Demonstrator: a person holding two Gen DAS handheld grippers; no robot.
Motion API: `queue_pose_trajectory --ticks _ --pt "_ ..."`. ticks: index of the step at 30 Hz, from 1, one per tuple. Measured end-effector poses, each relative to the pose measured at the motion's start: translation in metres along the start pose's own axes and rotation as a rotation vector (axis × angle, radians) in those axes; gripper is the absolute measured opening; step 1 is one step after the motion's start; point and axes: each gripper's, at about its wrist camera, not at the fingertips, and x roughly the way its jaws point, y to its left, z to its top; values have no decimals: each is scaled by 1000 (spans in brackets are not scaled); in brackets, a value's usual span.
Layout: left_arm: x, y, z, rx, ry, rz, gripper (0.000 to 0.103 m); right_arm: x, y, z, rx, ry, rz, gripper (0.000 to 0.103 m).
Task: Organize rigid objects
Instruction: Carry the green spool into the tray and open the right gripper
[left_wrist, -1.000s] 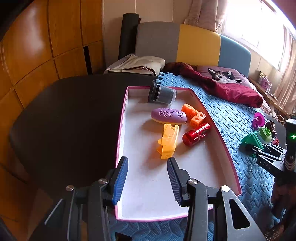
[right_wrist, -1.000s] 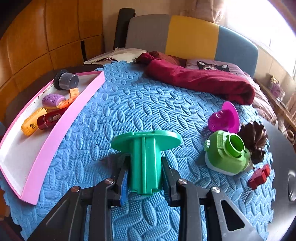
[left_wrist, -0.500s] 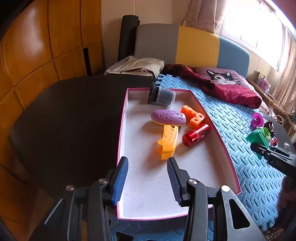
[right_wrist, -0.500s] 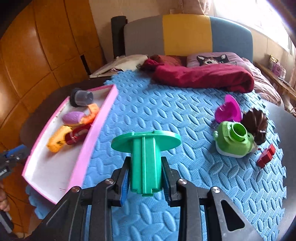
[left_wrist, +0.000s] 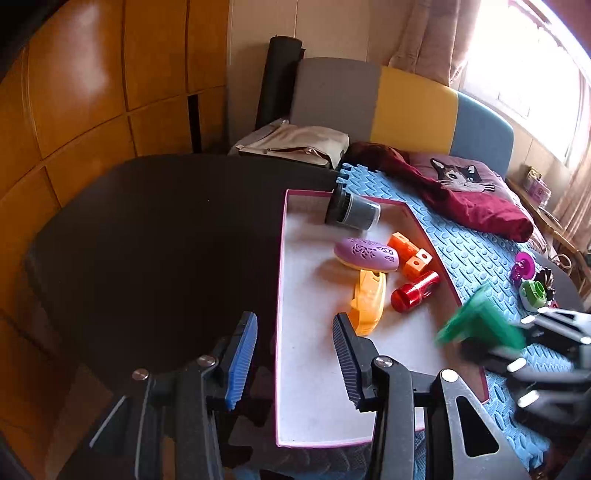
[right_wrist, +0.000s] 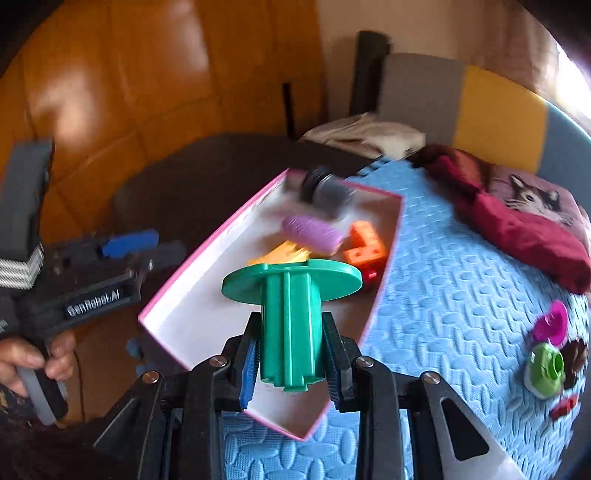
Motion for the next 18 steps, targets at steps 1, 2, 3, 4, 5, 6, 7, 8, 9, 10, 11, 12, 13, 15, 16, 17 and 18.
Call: queue_pose_trajectory --ticks 1,2,3,4,5,6,7,8,9,10,11,12,13,15,16,17,18 --pt "1 0 -1 0 6 0 43 10 3 2 -19 31 8 30" --pt "2 1 -3 0 12 -2 43 22 6 4 -35 69 17 30" --pt "3 1 -3 1 16 -4 43 32 7 5 -48 90 5 30" --pt "4 0 -4 2 19 -5 43 42 6 6 -58 105 -28 30" --pt "5 0 -5 3 21 -6 43 54 1 7 -60 122 -66 30" --pt "6 0 -6 6 24 -7 43 63 -4 9 -49 135 -98 30" --pt "6 -1 -6 8 26 -9 43 68 -10 9 -32 139 -111 29" --pt "6 -1 -6 10 26 -8 43 70 -20 12 -4 115 -106 30" --pt "7 -1 -7 11 25 -8 43 71 -25 13 20 110 -121 30" --pt "7 0 -7 10 27 -8 43 71 -31 15 46 102 -142 30" --pt "8 0 -6 9 30 -8 43 71 -35 16 56 95 -146 30" --pt "9 1 -7 8 31 -9 43 70 -37 17 59 88 -142 30" --pt "9 1 -7 9 30 -8 43 70 -37 17 60 85 -142 30" --pt "10 2 -7 6 31 -5 43 71 -34 17 50 80 -145 30" --pt "10 2 -7 3 32 -5 43 70 -33 15 47 75 -143 31" --pt "10 3 -7 2 32 -4 43 69 -31 14 46 68 -144 32" --pt "9 3 -7 2 31 -2 43 68 -29 13 45 64 -142 34"
